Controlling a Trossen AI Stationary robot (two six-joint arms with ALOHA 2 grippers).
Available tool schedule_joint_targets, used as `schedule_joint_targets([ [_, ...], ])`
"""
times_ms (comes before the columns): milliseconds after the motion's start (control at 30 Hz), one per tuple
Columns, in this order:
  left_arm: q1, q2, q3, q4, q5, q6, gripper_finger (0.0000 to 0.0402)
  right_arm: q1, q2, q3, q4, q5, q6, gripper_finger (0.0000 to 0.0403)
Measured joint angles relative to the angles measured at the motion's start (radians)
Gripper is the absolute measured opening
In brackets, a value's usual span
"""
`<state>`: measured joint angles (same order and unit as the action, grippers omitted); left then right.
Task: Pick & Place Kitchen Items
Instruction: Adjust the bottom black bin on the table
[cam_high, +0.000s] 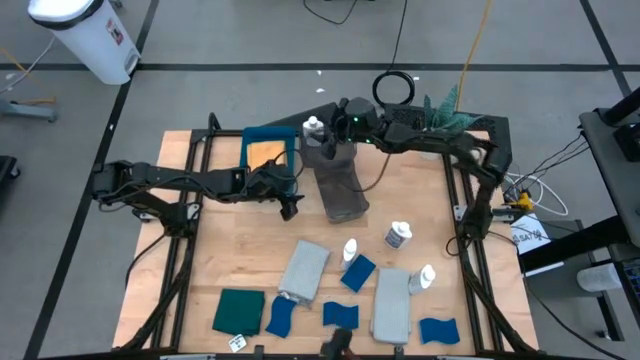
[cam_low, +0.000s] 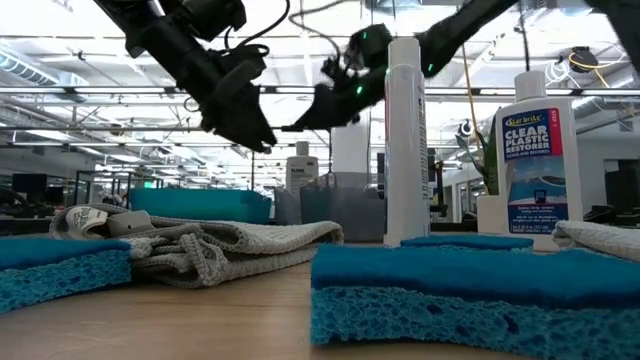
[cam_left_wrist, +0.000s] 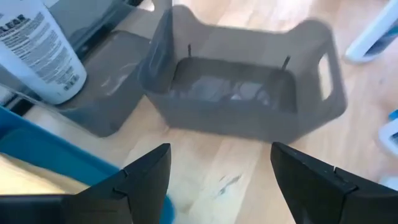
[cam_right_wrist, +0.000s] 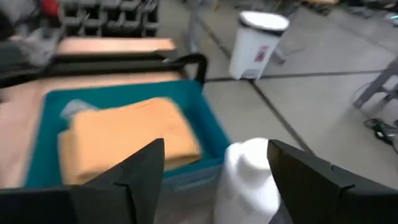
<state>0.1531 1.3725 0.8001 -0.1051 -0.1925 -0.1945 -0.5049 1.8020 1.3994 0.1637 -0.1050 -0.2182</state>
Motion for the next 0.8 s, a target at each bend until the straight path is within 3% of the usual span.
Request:
schedule_joint_targets([
  [267,-0.005,0.068,0.001,0.194,0.098,0.034,0.0278,0.087,-0.241,0.0,-0.314,0.001,-0.013,0.0236],
  [533,-0.046,0.254,0.001,0.525,0.111,0.14,0.0278,0.133,-0.361,-0.001,-0.389,0.004,-0.003,0.0216],
  [633,-0.055,0.314,0.037,0.524,0.114,0.136,0.0278,0.14,-0.361,-0.002,-0.387,0.004,-0.004,0.0209],
  [800,-0.064,0.363,0.107,0.335,0.095,0.132,0.0278,0.141,-0.361,-0.002,-0.386,0.005,-0.003,0.0199],
])
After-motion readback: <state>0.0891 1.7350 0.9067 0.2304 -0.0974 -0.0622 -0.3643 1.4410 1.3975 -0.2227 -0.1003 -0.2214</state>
